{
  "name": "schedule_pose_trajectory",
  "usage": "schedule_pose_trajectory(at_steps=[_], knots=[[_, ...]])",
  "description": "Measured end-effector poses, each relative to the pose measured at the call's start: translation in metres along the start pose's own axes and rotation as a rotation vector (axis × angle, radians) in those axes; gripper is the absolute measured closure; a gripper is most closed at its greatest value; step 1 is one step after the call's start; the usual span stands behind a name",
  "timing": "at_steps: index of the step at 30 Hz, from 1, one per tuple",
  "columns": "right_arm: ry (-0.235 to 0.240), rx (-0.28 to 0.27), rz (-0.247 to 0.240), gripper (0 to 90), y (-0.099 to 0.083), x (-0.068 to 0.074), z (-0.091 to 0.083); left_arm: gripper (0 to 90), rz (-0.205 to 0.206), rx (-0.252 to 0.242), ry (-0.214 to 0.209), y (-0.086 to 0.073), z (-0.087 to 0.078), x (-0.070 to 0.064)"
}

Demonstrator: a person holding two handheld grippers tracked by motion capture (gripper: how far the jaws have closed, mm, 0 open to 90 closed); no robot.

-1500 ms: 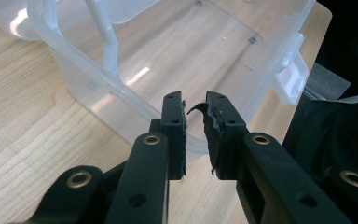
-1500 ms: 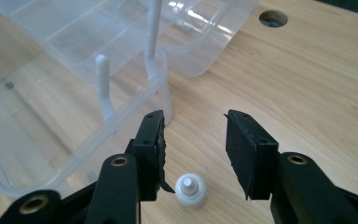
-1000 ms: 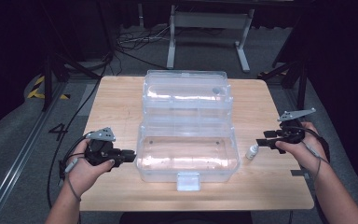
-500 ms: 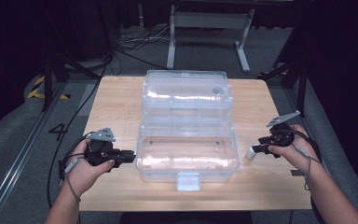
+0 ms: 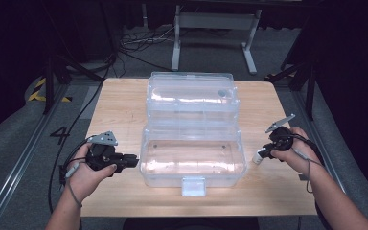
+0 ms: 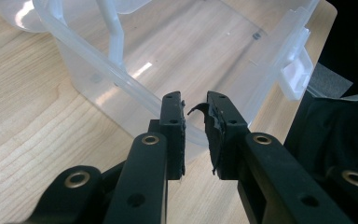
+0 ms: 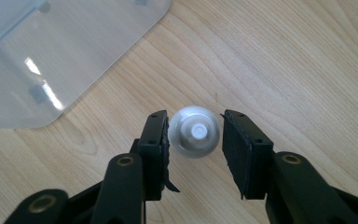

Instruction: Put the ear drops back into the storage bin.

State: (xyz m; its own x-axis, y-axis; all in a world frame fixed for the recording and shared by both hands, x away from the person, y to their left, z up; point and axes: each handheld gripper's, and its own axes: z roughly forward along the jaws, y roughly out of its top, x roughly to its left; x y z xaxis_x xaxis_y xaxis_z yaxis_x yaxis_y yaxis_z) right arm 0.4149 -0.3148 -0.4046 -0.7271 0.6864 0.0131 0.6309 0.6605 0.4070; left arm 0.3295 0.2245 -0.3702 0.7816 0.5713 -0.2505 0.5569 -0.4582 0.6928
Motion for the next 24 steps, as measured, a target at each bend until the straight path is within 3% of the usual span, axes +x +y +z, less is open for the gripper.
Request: schedule_pose_trajectory(at_steps=[6,13,24], knots=[[-0.012,0.023,-0.019,70.9,0.003,0.002,0.001,76.5,-0.006,-0.005,0.003,-0.001,-0.001,0.001],[-0.005,0.033,-0.014,71.5,0.004,0.003,0.000,67.3,-0.019,-0.026,0.035,-0.001,-0.003,0.003],[0.006,0.037,-0.011,71.5,0.011,0.004,-0.012,62.5,-0.040,-0.046,0.059,-0.002,-0.007,0.006]])
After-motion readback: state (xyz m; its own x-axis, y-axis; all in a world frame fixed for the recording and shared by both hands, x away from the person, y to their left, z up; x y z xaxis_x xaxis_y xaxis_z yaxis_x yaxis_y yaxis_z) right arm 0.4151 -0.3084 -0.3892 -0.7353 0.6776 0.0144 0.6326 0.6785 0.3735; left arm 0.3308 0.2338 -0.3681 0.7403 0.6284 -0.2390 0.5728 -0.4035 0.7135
